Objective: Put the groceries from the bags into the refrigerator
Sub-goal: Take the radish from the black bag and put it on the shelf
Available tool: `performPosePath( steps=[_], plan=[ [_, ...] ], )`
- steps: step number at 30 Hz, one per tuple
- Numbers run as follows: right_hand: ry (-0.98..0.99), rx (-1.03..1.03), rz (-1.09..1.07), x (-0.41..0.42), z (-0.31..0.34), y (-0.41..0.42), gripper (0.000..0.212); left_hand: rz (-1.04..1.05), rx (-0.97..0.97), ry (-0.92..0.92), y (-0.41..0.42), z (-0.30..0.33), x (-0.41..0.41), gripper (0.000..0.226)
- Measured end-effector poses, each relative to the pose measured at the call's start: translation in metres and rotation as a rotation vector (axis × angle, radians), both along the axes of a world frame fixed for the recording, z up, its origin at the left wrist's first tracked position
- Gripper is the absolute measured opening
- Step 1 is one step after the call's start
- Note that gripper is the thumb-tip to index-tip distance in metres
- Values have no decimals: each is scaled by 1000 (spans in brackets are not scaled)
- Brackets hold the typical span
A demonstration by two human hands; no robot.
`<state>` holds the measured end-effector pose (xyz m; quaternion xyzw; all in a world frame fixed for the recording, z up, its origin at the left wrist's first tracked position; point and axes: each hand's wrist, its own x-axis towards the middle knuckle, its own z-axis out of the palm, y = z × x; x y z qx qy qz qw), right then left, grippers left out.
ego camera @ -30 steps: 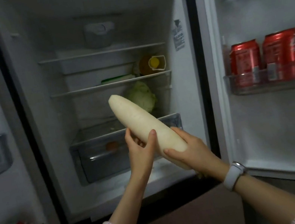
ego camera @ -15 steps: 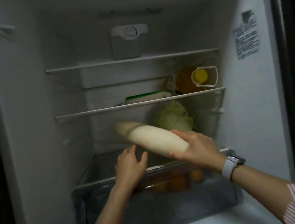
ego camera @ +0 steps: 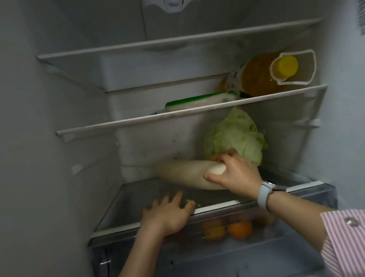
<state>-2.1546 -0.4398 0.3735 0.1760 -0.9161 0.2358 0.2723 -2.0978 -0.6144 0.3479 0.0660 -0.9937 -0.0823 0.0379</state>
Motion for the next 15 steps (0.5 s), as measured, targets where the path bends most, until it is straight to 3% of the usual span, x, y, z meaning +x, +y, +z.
performPosePath(
  steps=[8,11,15],
  plan=[
    [187,317,-71,-2,-12,12,49,10,-23,-1,0,-3,-3,60],
    [146,324,-83,2,-11,14,47,17,-6,76,2,-2,0,61],
    [108,213,-30,15,-8,19,49,68,42,312,2,-1,9,57]
  ],
)
